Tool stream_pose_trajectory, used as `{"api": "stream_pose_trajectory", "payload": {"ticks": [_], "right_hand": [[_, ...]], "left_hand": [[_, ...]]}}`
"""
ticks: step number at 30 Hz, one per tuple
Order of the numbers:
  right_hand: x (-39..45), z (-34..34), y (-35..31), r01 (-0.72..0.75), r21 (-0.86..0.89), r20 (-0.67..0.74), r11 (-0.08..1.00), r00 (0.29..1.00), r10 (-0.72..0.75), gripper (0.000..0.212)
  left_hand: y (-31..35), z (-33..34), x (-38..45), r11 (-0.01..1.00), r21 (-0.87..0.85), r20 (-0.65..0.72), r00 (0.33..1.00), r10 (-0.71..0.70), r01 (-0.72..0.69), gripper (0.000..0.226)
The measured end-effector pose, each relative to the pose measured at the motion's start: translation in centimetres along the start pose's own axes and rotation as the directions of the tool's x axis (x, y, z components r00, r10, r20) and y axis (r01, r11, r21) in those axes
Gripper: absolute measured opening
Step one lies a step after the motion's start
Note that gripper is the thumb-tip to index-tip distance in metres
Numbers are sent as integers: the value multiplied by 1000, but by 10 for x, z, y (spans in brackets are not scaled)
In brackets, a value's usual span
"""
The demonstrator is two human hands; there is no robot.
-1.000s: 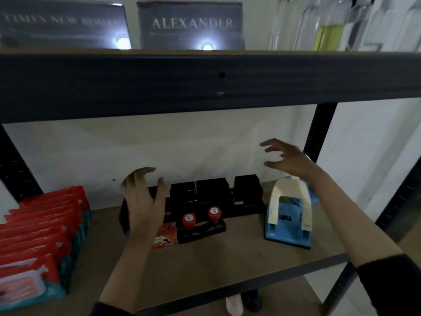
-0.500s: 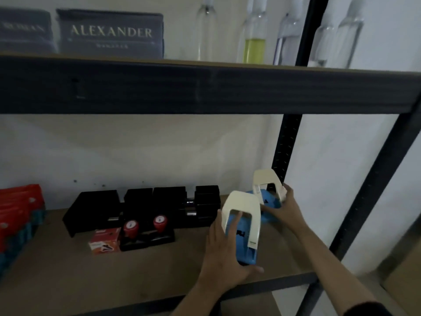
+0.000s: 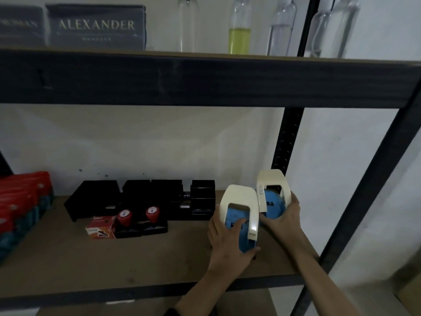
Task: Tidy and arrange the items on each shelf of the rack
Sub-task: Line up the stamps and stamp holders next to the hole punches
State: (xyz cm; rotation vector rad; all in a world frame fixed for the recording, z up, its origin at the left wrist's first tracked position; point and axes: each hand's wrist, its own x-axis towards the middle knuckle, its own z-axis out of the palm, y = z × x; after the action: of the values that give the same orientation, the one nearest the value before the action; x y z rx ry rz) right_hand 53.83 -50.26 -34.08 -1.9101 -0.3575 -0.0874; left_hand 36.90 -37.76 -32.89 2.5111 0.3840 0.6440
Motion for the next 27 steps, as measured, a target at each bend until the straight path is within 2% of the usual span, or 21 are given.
{"api": "stream_pose_trajectory", "payload": {"ticks": [4, 10, 19, 22, 24, 27], "right_hand": [[-5, -2, 2, 27, -23, -41, 999, 999, -28, 127], [-10, -4, 3, 49, 0, -37, 999, 998, -49, 123], [-13, -3, -1, 89, -45, -5, 995, 996, -89, 119], [-14, -5, 0, 108, -21, 71, 994, 992, -106, 119], [-11, -7, 2, 112, -10, 90, 994, 990, -111, 119], [-7, -7, 1, 118, -5, 109, 993, 987, -116, 119]], "left_hand": [[8, 15, 14, 999, -8, -16, 999, -43, 43, 69], [7, 30, 42, 993, 85, -69, 995, -72, 78, 63], [-14, 48, 70, 948, 302, -264, 964, -19, 101, 53], [-22, 51, 69, 933, 351, -273, 962, 24, 77, 63], [-29, 50, 66, 953, 301, -219, 975, 42, 27, 73], [-36, 48, 64, 965, 263, -195, 980, 48, 5, 59]]}}
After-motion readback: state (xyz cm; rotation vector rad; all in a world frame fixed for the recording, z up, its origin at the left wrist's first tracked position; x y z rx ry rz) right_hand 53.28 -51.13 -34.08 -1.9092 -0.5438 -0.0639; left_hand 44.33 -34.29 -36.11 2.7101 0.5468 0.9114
